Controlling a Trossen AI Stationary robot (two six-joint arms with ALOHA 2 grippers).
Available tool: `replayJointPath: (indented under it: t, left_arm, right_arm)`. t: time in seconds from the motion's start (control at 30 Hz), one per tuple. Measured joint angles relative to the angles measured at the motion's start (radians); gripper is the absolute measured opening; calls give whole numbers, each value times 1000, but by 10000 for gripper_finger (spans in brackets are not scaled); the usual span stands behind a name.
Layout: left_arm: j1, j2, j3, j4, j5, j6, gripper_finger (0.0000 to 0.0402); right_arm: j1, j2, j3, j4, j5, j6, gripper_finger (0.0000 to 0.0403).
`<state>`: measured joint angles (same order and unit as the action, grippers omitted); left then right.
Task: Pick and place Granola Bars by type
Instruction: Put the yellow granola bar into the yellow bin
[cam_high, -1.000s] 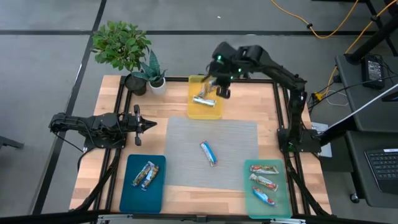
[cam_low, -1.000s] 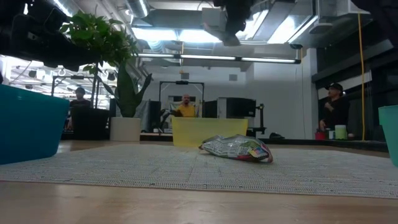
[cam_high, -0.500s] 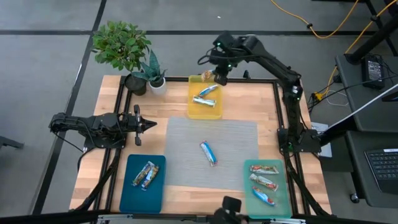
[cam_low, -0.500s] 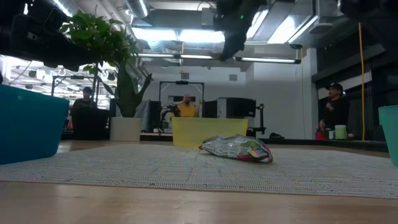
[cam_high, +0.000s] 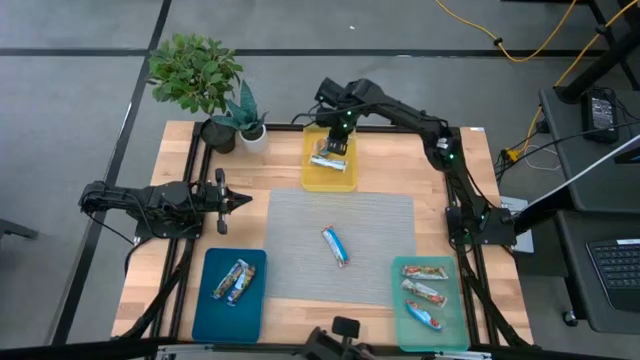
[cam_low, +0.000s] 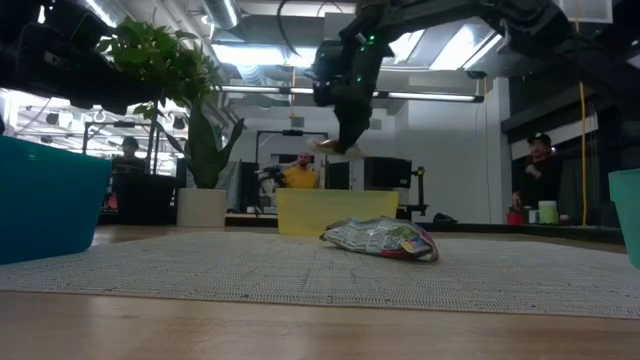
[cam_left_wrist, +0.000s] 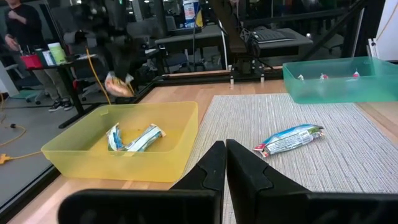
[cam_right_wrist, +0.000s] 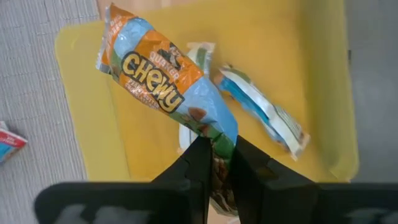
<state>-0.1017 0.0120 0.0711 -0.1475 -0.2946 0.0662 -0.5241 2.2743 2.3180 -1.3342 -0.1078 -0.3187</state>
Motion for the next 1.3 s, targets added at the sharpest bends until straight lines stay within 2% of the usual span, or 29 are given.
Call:
replayJointPath:
  t: [0.4,0.67,1.3]
  left_arm:
    - [0,0,0,0,0,0,8]
    - [0,0,0,0,0,0,4]
    - [0,0,0,0,0,0,9]
  right_arm:
    - [41,58,-2,43,0,87,51]
    - [74,59,-134,143,1,178,51]
    - [92,59,-197,137,2,183,51]
